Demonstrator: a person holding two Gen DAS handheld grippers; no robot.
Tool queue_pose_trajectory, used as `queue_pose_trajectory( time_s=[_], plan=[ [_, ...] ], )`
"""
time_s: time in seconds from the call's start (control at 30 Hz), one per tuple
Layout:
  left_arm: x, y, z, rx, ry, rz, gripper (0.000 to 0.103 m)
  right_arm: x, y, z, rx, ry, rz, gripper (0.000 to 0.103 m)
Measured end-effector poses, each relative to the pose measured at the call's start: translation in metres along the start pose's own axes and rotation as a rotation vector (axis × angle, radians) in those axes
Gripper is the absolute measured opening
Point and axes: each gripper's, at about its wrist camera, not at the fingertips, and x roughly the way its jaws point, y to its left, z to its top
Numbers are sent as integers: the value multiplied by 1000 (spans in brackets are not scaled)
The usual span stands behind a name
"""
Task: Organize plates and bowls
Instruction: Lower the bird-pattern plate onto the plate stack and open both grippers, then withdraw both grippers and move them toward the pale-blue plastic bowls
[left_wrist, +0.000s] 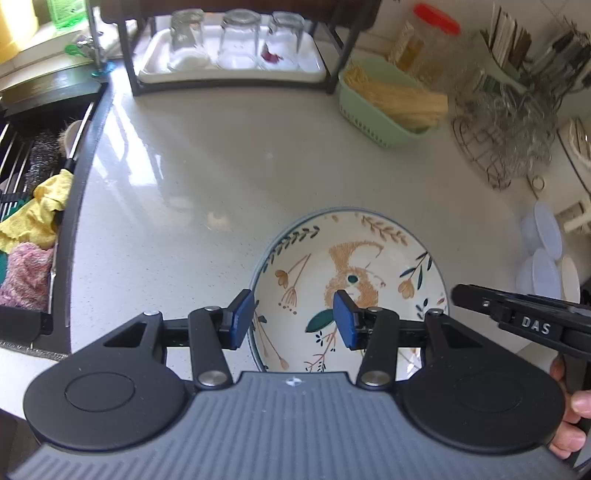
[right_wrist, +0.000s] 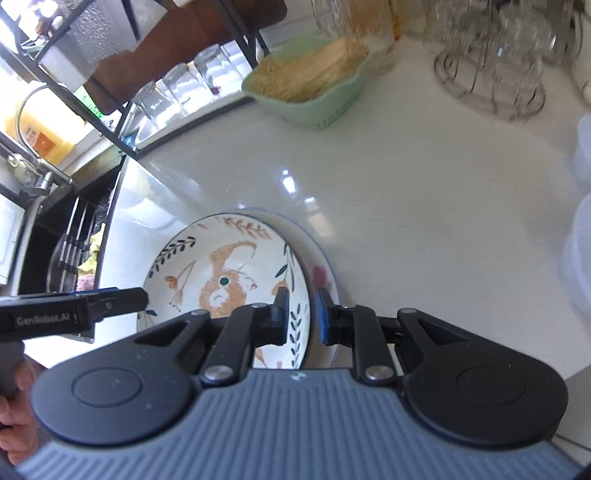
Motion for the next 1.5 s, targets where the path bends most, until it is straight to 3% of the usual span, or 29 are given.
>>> queue_pose_trajectory(
  time_s=[0.13,0.2,0.37,0.5,0.63,0.77,0.97,1.5],
  plan=[
    [-21,-1,4,-21,-35,-4,53,-33,9,10,-43,-74,-54,62],
    [-33,-2,5,-20,-52,0,53,-53,15,18,-70,-106,-68,67],
    [-55,-3,11,-20,-82,11,53,-107,27,38,-128,-141,-42,68],
    [-63,-5,15,-14,-76,26,53,-152,40,53,-187,-180,-25,83],
    [-55,-10,20,14,-50,43,53,-192,40,71,-197,-202,47,83],
    [-46,-25,26,51,-32,56,53,-213,42,90,-225,-216,21,83],
    [-36,-56,24,76,-23,25,53,-212,33,100,-207,-158,13,83],
    [-24,-95,6,106,4,20,53,-238,21,93,-240,-170,57,83]
  ],
)
